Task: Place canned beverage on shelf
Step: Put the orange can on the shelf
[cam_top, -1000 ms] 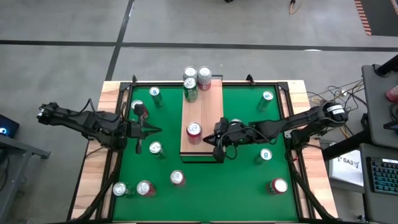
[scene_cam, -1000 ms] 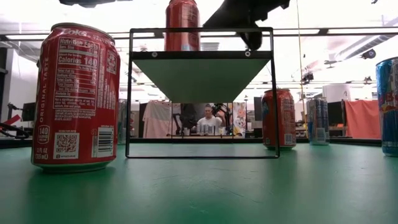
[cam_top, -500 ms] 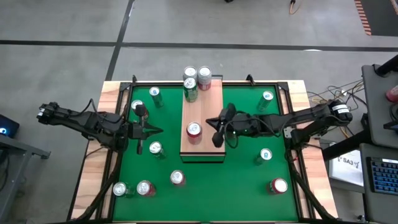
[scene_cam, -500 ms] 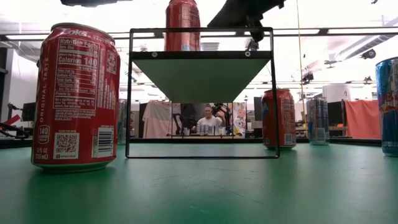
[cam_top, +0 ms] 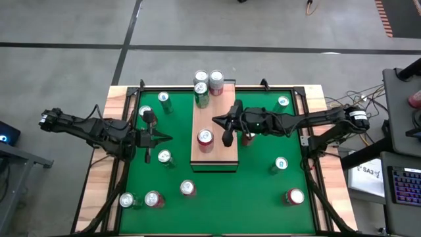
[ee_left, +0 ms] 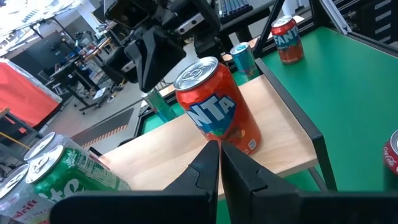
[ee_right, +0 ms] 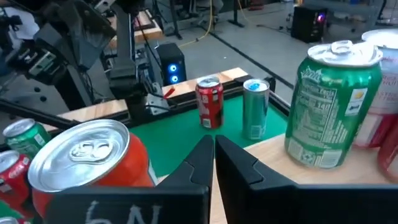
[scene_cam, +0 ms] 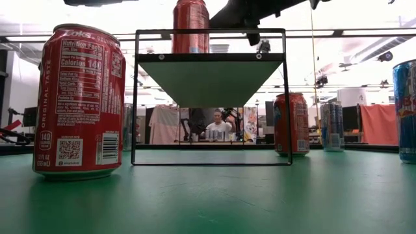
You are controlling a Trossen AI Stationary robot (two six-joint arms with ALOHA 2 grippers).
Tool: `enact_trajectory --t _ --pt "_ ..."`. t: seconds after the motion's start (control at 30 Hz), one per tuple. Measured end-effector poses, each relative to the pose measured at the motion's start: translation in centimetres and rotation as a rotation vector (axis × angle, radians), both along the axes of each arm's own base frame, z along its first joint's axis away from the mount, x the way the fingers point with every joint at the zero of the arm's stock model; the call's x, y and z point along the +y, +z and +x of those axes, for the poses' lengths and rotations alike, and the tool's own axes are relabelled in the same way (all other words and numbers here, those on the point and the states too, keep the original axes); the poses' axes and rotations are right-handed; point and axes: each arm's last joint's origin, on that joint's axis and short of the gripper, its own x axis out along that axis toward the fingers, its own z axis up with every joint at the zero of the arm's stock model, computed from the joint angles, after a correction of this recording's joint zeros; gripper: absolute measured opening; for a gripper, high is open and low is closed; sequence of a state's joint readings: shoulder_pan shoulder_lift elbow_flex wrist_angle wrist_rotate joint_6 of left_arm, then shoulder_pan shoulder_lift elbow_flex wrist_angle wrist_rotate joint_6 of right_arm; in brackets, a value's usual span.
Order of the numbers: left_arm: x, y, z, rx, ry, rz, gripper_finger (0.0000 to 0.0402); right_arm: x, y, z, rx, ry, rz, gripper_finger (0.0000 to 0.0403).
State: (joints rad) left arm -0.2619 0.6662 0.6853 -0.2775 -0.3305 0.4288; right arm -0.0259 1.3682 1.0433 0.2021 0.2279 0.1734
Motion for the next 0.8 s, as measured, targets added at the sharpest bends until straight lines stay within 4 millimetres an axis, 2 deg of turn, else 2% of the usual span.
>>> enact_trajectory --t 0.13,0.27,0.37,0.47,0.6,0.8 --pt "0.0 0.0 0.0 0.001 0.000 -0.001 0.0000 0.3 1.5 -0.7 -0.067 0.062 -0.026 0.0009" --pt "0.0 0.0 0.0 0.001 0.000 -0.001 0.0000 1.1 3.4 -1.8 -0.155 0.239 -0.030 0.0009" --pt "0.0 0.0 0.1 -0.002 0.000 0.001 0.0000 2.1 3.5 -1.9 -0.160 0.384 -0.015 0.0009" --pt "0.0 0.0 0.2 -0.001 0.000 0.000 0.0000 3.3 2.8 -1.6 -0.121 0.483 0.016 0.0009" --pt "-0.1 -0.1 0.2 0.001 0.000 -0.001 0.0000 4.9 0.8 -0.7 -0.017 0.531 0.037 0.0009" --pt "-0.1 -0.1 0.2 0.001 0.001 -0.003 0.0000 5.5 -1.1 0.5 0.039 0.517 0.061 0.0009"
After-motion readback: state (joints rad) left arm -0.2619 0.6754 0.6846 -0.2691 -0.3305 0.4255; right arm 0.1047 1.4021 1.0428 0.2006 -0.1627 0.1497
